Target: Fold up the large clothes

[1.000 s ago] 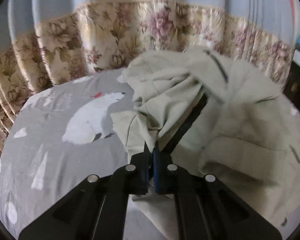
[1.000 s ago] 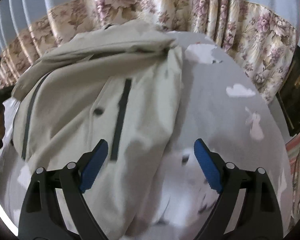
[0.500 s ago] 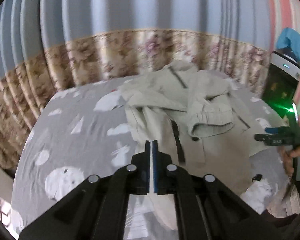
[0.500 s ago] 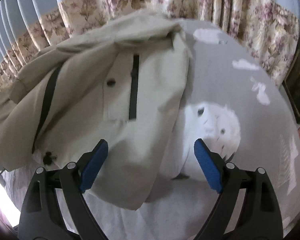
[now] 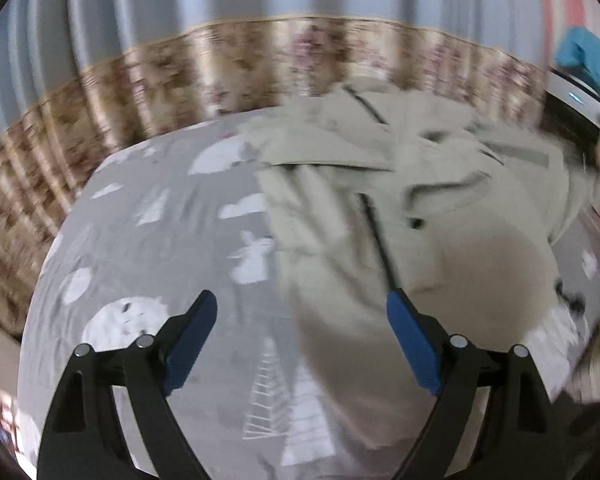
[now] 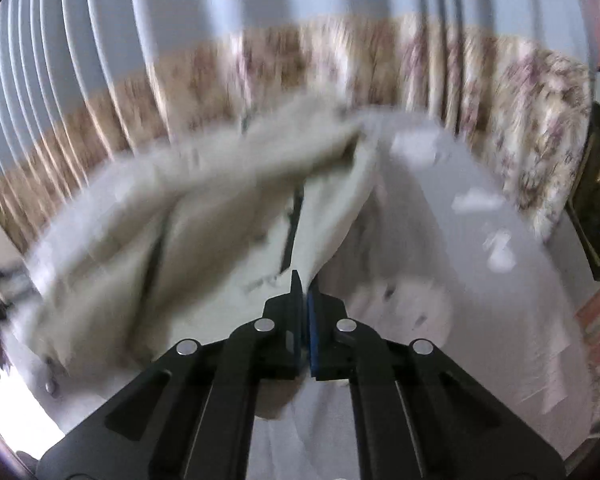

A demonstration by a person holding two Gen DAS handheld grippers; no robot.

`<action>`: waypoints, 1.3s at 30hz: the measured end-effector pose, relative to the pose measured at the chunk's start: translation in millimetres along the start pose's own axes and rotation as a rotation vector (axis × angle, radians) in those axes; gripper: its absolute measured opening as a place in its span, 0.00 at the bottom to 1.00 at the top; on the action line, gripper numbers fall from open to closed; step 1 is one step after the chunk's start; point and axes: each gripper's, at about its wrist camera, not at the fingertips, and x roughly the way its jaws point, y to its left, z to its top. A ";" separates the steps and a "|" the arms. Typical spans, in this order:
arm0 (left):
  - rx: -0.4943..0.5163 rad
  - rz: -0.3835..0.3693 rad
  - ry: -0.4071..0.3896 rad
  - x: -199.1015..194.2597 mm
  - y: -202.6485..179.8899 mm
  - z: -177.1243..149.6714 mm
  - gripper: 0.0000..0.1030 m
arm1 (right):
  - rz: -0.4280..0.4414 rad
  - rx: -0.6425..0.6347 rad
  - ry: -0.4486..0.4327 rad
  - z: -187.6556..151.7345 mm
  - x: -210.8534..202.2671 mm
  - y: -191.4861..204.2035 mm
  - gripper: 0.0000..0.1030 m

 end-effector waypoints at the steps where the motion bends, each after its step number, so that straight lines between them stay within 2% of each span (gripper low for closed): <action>1: 0.032 -0.023 -0.004 -1.9 -7.1 -0.2 0.87 | -0.025 0.002 -0.042 7.7 -12.3 -3.8 0.02; 2: 0.069 -0.040 -0.007 -3.6 -15.9 -0.8 0.88 | -0.051 0.013 -0.100 19.0 -31.4 -13.1 0.02; 3: 0.098 -0.051 -0.010 -3.7 -23.2 -1.3 0.89 | -0.059 0.024 -0.113 24.6 -39.7 -19.7 0.02; 4: 0.123 -0.059 -0.009 -2.7 -30.8 -2.1 0.89 | -0.063 0.025 -0.111 28.3 -44.0 -25.3 0.02; 7: 0.142 -0.052 0.031 15.8 -44.8 -6.3 0.89 | -0.168 -0.038 -0.065 24.8 -39.0 -27.6 0.05; 9: 0.113 0.007 0.063 31.3 -43.4 -9.2 0.89 | -0.218 -0.019 -0.010 16.9 -29.1 -39.2 0.17; 11: 0.027 0.023 0.092 43.0 -32.0 -11.1 0.89 | -0.262 0.005 0.029 8.1 -21.7 -52.4 0.59; 13: -0.047 0.011 0.111 46.5 -19.7 -14.8 0.89 | -0.260 0.017 0.041 -2.3 -18.4 -58.8 0.65; 15: -0.077 0.015 0.110 43.4 -15.7 -17.5 0.88 | -0.228 0.001 0.106 -16.3 -8.5 -57.7 0.65; 17: -0.093 0.002 0.111 40.9 -17.3 -20.4 0.79 | -0.214 -0.032 0.179 -31.5 9.3 -54.9 0.66; 19: -0.129 -0.031 0.121 42.1 -22.7 -25.4 0.72 | -0.211 -0.046 0.239 -45.7 25.0 -55.3 0.66; 20: -0.134 -0.040 0.135 44.6 -27.3 -28.1 0.62 | -0.214 -0.046 0.286 -56.0 37.6 -57.5 0.66; 21: -0.136 -0.048 0.149 48.4 -30.7 -29.8 0.59 | -0.216 -0.047 0.303 -60.9 43.1 -54.8 0.66; 24: -0.115 -0.033 0.124 52.2 -40.2 -29.3 0.49 | -0.199 -0.056 0.343 -72.6 57.8 -49.8 0.64; 25: -0.120 -0.046 0.122 53.6 -39.6 -27.5 0.38 | -0.193 -0.060 0.347 -73.7 59.9 -48.8 0.55; 26: -0.139 -0.072 0.115 54.9 -38.0 -25.6 0.26 | -0.183 -0.075 0.350 -74.4 61.1 -44.4 0.39; 28: -0.142 -0.086 0.094 57.1 -39.9 -22.9 0.17 | -0.209 -0.111 0.335 -71.1 60.2 -35.8 0.17; 29: -0.141 -0.087 0.086 56.3 -40.7 -21.3 0.13 | -0.195 -0.124 0.321 -67.4 57.4 -30.4 0.07; 30: -0.153 -0.097 0.068 53.1 -38.9 -18.6 0.11 | -0.187 -0.127 0.300 -63.0 53.6 -29.4 0.05; 32: -0.164 -0.103 0.022 38.9 -32.8 -8.5 0.07 | -0.157 -0.122 0.225 -49.1 35.0 -23.8 0.03; 37: -0.169 -0.071 -0.173 -37.7 -11.0 31.7 0.04 | -0.071 -0.106 0.000 -6.8 -34.3 -12.2 0.03; 39: -0.183 -0.075 -0.219 -57.1 -1.9 40.0 0.04 | -0.017 -0.125 -0.051 2.3 -54.0 -5.9 0.03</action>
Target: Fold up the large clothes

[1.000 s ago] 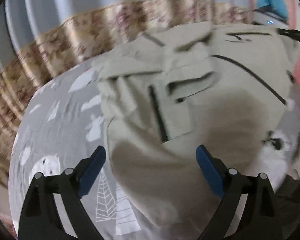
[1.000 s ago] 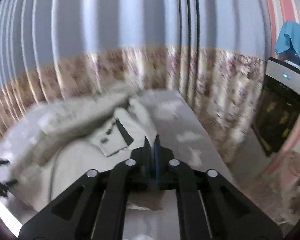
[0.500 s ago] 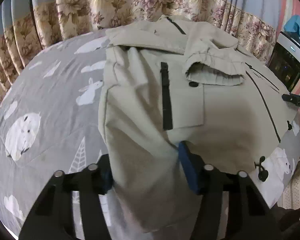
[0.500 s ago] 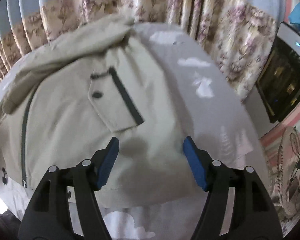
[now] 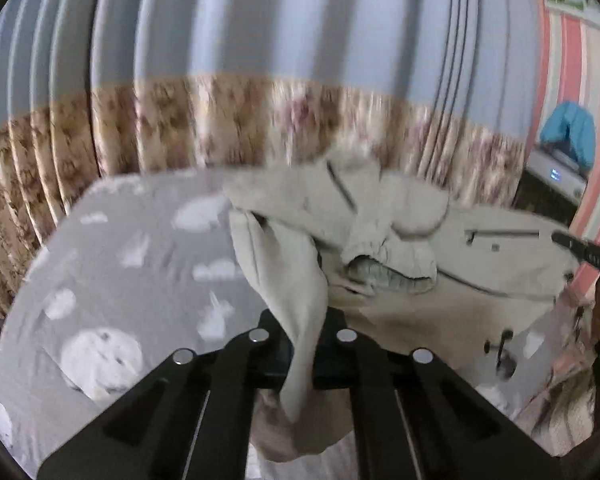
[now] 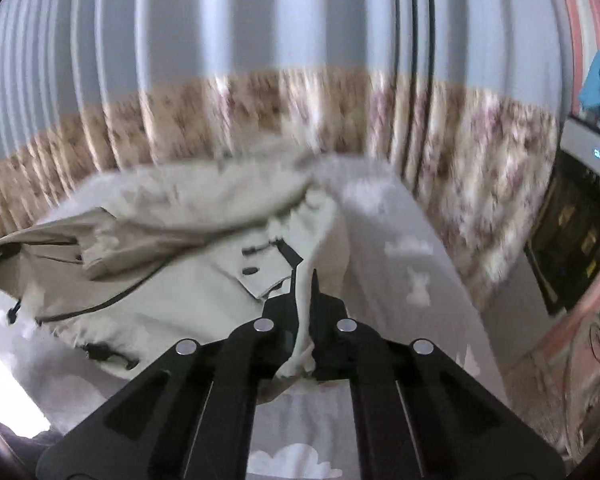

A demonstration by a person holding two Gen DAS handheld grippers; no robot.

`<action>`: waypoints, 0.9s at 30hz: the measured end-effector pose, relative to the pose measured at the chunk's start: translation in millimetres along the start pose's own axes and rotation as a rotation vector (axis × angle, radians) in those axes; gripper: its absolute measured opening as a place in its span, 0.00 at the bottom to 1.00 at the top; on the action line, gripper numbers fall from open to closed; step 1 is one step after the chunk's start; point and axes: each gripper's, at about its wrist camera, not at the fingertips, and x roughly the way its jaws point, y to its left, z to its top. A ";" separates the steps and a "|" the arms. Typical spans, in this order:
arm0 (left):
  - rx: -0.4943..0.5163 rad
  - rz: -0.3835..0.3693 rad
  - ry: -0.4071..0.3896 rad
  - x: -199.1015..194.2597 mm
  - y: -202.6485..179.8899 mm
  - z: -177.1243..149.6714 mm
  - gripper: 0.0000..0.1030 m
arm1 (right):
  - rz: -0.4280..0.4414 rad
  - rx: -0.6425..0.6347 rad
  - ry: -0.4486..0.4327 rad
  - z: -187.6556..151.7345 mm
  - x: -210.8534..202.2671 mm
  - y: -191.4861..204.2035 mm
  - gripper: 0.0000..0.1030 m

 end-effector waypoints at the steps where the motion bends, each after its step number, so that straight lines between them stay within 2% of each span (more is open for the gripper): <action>1: 0.007 0.002 -0.022 -10.8 0.6 5.9 0.04 | 0.028 -0.015 -0.013 3.6 -8.2 3.5 0.03; 3: -0.001 -0.004 -0.034 -20.4 3.3 10.1 0.04 | 0.076 -0.029 -0.013 5.3 -18.0 5.2 0.05; 4: -0.013 -0.024 -0.035 -25.0 6.2 9.4 0.04 | 0.088 -0.034 -0.014 5.7 -19.7 3.4 0.10; 6: -0.008 -0.038 -0.011 -27.0 9.5 8.0 0.08 | 0.057 -0.052 -0.002 2.0 -22.8 -1.4 0.33; 7: 0.011 -0.015 0.013 -26.0 10.6 3.9 0.12 | 0.023 -0.053 -0.006 0.7 -24.1 -4.9 0.61; 8: 0.017 -0.007 0.032 -25.9 12.5 0.6 0.30 | 0.005 -0.047 -0.014 -0.3 -24.9 -8.3 0.72; 9: 0.017 -0.011 0.040 -26.0 13.3 -1.1 0.45 | -0.009 -0.038 -0.008 -0.1 -23.0 -13.1 0.72; 10: 0.013 -0.022 0.038 -30.6 15.4 -3.4 0.83 | -0.017 -0.030 0.000 0.0 -20.0 -16.4 0.72; 11: 0.018 0.017 0.004 -39.9 18.1 -4.9 0.98 | -0.025 -0.017 0.013 0.4 -13.2 -20.0 0.72; 12: 0.029 0.051 -0.014 -45.3 19.9 -5.5 0.98 | -0.031 -0.014 0.028 0.8 -5.6 -20.5 0.72; 15: 0.061 0.113 -0.001 -50.0 31.5 -4.2 0.98 | -0.036 -0.042 0.056 5.2 17.7 -12.7 0.72; 17: 0.058 0.173 0.055 -33.3 44.2 -1.7 0.98 | -0.022 -0.082 0.063 7.9 34.2 0.5 0.72; 20: 0.044 0.224 0.083 -4.1 54.9 8.1 0.98 | 0.013 -0.153 0.068 17.5 62.2 22.6 0.72; 23: 0.048 0.214 0.087 39.0 57.3 31.4 0.98 | 0.058 -0.209 0.105 31.6 97.6 49.8 0.76; 25: 0.044 0.193 0.054 68.6 55.1 55.3 0.98 | 0.090 -0.235 0.127 43.2 119.4 69.6 0.76; 27: 0.049 0.202 0.064 97.6 50.5 76.5 0.98 | 0.120 -0.257 0.147 58.0 141.9 91.5 0.77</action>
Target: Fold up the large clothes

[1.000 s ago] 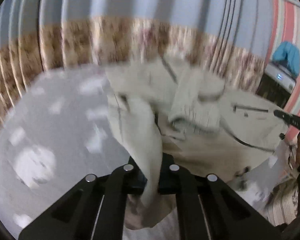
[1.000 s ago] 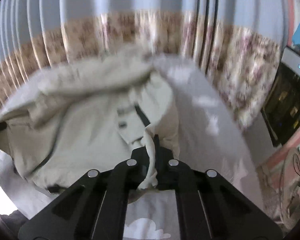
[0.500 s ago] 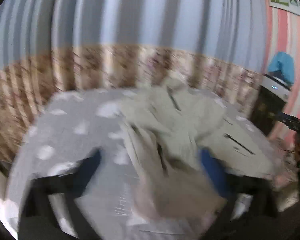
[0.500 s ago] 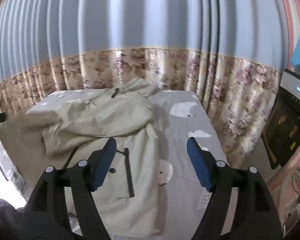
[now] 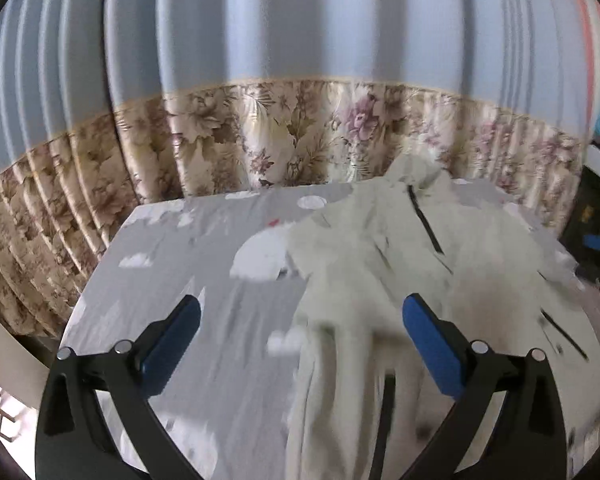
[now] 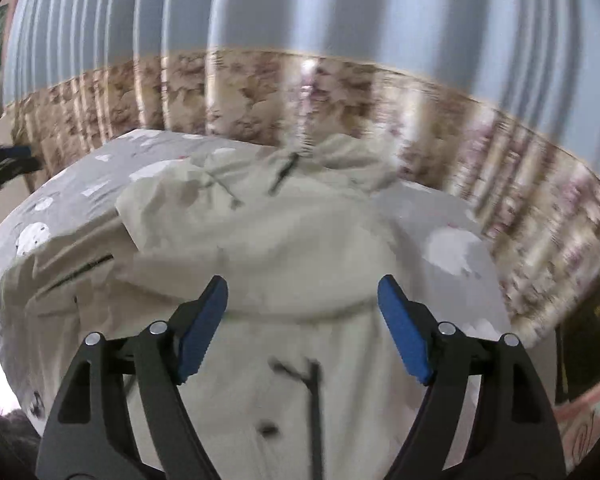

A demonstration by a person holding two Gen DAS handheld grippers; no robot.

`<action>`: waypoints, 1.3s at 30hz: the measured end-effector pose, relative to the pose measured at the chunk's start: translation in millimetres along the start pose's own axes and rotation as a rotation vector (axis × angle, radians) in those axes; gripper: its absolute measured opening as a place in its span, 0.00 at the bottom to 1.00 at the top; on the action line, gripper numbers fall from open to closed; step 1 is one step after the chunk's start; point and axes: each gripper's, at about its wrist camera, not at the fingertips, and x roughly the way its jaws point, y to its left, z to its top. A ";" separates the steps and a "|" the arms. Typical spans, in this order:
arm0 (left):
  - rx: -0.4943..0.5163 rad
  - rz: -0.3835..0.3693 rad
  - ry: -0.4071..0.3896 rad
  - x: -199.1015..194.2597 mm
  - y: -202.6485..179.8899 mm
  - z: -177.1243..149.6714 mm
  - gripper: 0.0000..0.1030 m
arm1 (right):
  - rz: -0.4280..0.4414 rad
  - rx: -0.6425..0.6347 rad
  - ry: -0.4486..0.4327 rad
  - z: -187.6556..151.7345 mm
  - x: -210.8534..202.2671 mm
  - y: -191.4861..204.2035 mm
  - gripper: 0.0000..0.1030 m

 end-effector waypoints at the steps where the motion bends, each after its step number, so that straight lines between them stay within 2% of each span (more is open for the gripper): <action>1: 0.009 -0.009 -0.019 11.4 -4.2 9.8 0.98 | 0.012 -0.005 -0.003 9.4 8.6 6.0 0.80; 2: 0.028 0.025 -0.017 28.1 -11.9 20.7 0.98 | 0.038 -0.009 0.003 20.5 22.3 13.9 0.86; 6: 0.086 0.115 -0.018 75.2 -33.4 37.3 0.98 | 0.055 0.058 0.105 35.1 77.5 39.0 0.87; 7: 0.076 0.110 -0.005 87.6 -36.1 36.7 0.98 | 0.088 0.076 0.155 32.3 96.2 48.1 0.87; 9: 0.042 0.097 0.017 103.7 -36.3 34.6 0.98 | 0.085 0.075 0.207 26.8 115.8 60.4 0.87; 11: 0.020 0.086 0.037 117.4 -37.0 30.9 0.98 | 0.061 0.031 0.246 17.7 133.3 73.5 0.86; 12: 0.018 0.092 0.038 122.6 -37.9 28.3 0.98 | 0.023 -0.003 0.260 12.7 143.2 78.5 0.85; 13: 0.016 0.092 0.037 126.7 -38.3 25.7 0.98 | 0.002 -0.025 0.267 9.9 147.3 79.8 0.75; 14: 0.013 0.090 0.038 130.3 -39.0 23.1 0.98 | -0.025 -0.044 0.270 7.8 151.0 79.3 0.60; 15: 0.009 0.086 0.039 133.0 -39.4 20.8 0.98 | -0.033 -0.033 0.258 7.7 148.8 74.8 0.53; 17: 0.002 0.079 0.044 138.5 -39.7 15.4 0.98 | -0.020 -0.006 0.244 8.2 141.2 65.7 0.14; 19: -0.004 0.075 0.048 142.9 -38.5 11.4 0.98 | -0.044 0.030 0.197 11.8 125.2 51.5 0.07; 22: -0.003 0.069 0.054 143.5 -37.3 7.7 0.98 | -0.114 0.093 0.119 22.4 97.6 16.9 0.07; 24: 0.003 0.072 0.067 147.5 -36.5 4.2 0.98 | -0.150 0.121 0.103 25.7 88.0 -6.2 0.07; 27: -0.001 0.082 0.092 154.4 -33.3 -0.3 0.98 | -0.313 0.176 0.091 24.3 76.6 -55.9 0.07; 29: -0.012 0.084 0.103 156.6 -30.6 -1.5 0.98 | -0.448 0.200 0.114 16.6 75.6 -90.0 0.07; 31: -0.014 0.088 0.105 157.2 -30.1 -1.2 0.98 | -0.614 0.161 0.182 1.3 85.4 -115.8 0.08; 32: -0.014 0.089 0.105 157.4 -30.4 -1.3 0.98 | -0.669 0.143 0.230 -8.9 94.8 -128.5 0.11; 33: -0.012 0.089 0.107 157.7 -31.3 -1.4 0.98 | -0.676 0.146 0.283 -19.1 104.5 -140.3 0.12; 34: -0.007 0.088 0.109 157.9 -32.5 -1.8 0.98 | -0.653 0.159 0.322 -26.7 110.4 -147.4 0.21; 35: -0.005 0.086 0.110 157.9 -32.1 -2.1 0.98 | -0.638 0.173 0.335 -31.4 109.7 -151.6 0.35; 36: -0.005 0.083 0.111 157.5 -32.4 -2.0 0.98 | -0.632 0.182 0.325 -32.3 105.1 -151.9 0.41; 38: -0.008 0.084 0.104 155.7 -32.3 -0.4 0.98 | -0.631 0.190 0.249 -22.9 83.5 -144.5 0.59; 39: -0.010 0.084 0.101 155.3 -32.2 0.3 0.98 | -0.629 0.194 0.211 -17.3 72.9 -138.6 0.62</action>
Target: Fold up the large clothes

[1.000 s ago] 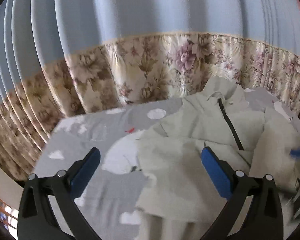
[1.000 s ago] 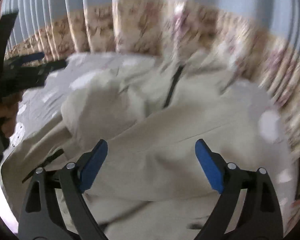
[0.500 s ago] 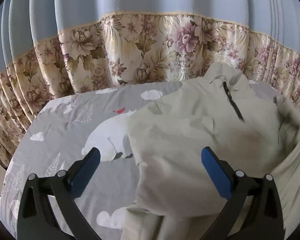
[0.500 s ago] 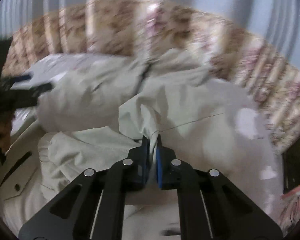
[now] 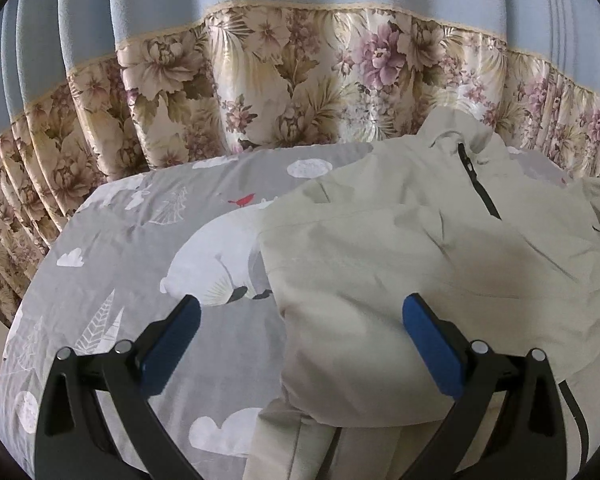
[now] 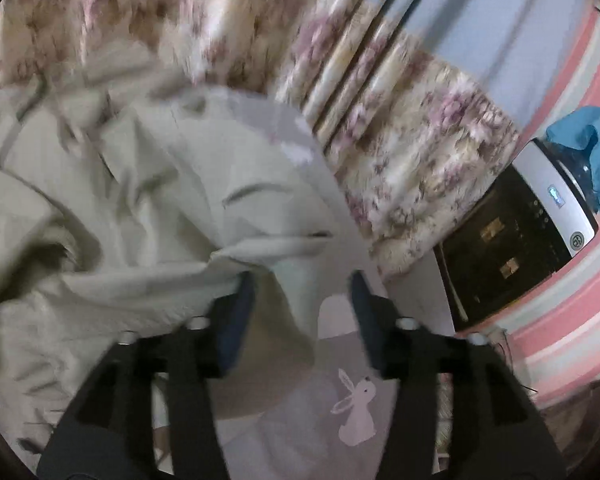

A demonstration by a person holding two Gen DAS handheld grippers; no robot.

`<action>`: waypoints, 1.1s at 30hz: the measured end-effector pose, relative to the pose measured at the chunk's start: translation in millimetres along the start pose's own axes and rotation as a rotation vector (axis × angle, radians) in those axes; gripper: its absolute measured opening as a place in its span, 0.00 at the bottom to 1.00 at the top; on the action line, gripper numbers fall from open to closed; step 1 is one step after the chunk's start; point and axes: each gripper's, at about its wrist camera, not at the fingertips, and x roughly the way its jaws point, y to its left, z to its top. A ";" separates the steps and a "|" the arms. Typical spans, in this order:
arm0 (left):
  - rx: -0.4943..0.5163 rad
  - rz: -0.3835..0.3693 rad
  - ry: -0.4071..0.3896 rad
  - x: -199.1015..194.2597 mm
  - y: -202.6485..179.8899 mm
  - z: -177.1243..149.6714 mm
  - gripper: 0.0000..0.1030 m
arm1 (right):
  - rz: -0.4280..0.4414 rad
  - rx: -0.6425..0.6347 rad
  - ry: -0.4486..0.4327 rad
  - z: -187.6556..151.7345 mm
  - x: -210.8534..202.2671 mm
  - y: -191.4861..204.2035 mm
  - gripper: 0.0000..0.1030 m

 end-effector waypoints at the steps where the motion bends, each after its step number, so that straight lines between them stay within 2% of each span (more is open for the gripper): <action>1: -0.005 0.001 -0.007 -1.1 0.6 0.7 0.98 | 0.025 0.024 -0.049 5.3 -15.7 -1.7 0.67; 3: -0.003 0.007 -0.015 -2.5 0.8 1.1 0.98 | 0.152 0.072 -0.123 18.3 -47.6 2.4 0.73; 6: -0.004 0.020 -0.028 -4.2 3.0 2.4 0.98 | 0.410 0.055 -0.127 30.9 -62.5 33.1 0.74; 9: -0.019 0.028 -0.030 -4.4 8.6 2.9 0.98 | 0.389 0.001 -0.089 46.5 -39.4 59.9 0.70; 10: -0.027 0.027 -0.031 -5.0 11.4 3.3 0.98 | 0.386 -0.006 -0.080 54.4 -28.5 63.6 0.61; 14: -0.032 0.050 -0.047 -7.0 18.1 4.6 0.98 | 0.371 0.047 -0.038 97.0 18.7 65.7 0.60; 18: -0.058 0.047 -0.038 -4.1 24.4 4.1 0.98 | 0.454 0.012 0.067 132.4 68.5 94.7 0.59; 23: -0.050 0.041 -0.037 -2.8 23.9 3.5 0.98 | 0.557 -0.070 0.190 138.9 113.9 146.6 0.58; 24: -0.051 0.036 -0.034 -2.3 24.0 3.3 0.98 | 0.585 -0.083 0.225 137.7 120.9 155.8 0.55; 25: -0.052 0.032 -0.033 -2.0 24.3 3.4 0.98 | 0.597 -0.090 0.244 137.1 124.9 161.8 0.41; 26: -0.056 0.026 -0.032 -1.5 25.0 3.6 0.98 | 0.622 -0.096 0.267 136.6 130.2 168.7 0.17; 27: -0.060 0.021 -0.029 -0.9 26.0 3.9 0.98 | 0.639 -0.103 0.266 137.7 130.9 172.8 0.12; 28: -0.066 0.020 -0.027 -0.4 27.3 4.1 0.98 | 0.617 -0.105 0.244 139.2 128.9 172.9 0.07; 31: -0.083 0.019 -0.028 0.1 30.4 4.5 0.98 | 0.562 -0.089 0.143 158.9 117.9 169.1 0.04; 33: -0.095 0.014 -0.029 0.8 32.0 4.5 0.98 | 0.504 -0.121 0.068 169.6 110.9 174.8 0.04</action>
